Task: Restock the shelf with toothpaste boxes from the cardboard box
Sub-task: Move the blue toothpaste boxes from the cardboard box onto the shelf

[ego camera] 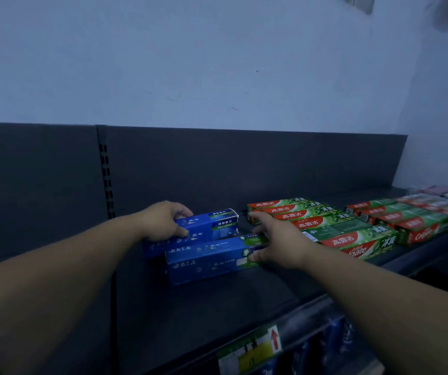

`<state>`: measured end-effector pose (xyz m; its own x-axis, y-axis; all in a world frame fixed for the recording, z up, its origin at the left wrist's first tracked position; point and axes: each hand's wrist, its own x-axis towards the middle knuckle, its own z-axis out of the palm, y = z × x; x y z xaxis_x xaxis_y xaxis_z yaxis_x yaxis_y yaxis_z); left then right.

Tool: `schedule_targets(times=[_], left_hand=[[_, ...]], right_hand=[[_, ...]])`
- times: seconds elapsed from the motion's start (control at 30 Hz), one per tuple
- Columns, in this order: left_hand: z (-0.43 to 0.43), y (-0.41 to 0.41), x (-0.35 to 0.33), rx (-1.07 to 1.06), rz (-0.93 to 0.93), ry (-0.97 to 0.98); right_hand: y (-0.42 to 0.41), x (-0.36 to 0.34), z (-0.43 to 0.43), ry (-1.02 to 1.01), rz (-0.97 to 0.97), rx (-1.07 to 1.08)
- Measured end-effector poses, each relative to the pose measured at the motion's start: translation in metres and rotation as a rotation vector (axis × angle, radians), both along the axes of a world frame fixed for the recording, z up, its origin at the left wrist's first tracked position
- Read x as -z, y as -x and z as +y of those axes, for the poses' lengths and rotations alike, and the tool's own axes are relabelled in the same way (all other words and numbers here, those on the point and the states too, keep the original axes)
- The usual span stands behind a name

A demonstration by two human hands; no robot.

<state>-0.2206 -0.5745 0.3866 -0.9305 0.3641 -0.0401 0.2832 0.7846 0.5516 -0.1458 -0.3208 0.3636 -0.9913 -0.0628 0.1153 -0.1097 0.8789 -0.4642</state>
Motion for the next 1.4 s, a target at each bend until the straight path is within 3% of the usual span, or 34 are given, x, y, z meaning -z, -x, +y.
schedule_targets(times=[0.27,0.47,0.73,0.97,1.17,1.4], left_hand=[[-0.008,0.008,0.011,-0.046,0.018,0.016],[-0.019,0.003,0.025,-0.163,-0.098,-0.139],[0.000,0.012,0.042,-0.297,0.019,-0.191],[0.020,0.006,0.026,-0.376,0.214,0.031],[0.107,-0.037,0.008,-0.221,0.406,0.063],[0.248,-0.115,0.015,0.027,0.463,0.015]], right_hand=[[0.013,0.007,-0.010,-0.043,0.135,0.112],[0.019,0.011,-0.018,0.011,0.114,0.100],[0.020,0.013,-0.017,0.033,0.146,0.111],[-0.004,0.007,0.010,-0.005,0.205,0.150],[-0.050,-0.006,0.061,-0.010,0.320,0.225],[-0.141,0.002,0.168,-0.041,0.313,0.364]])
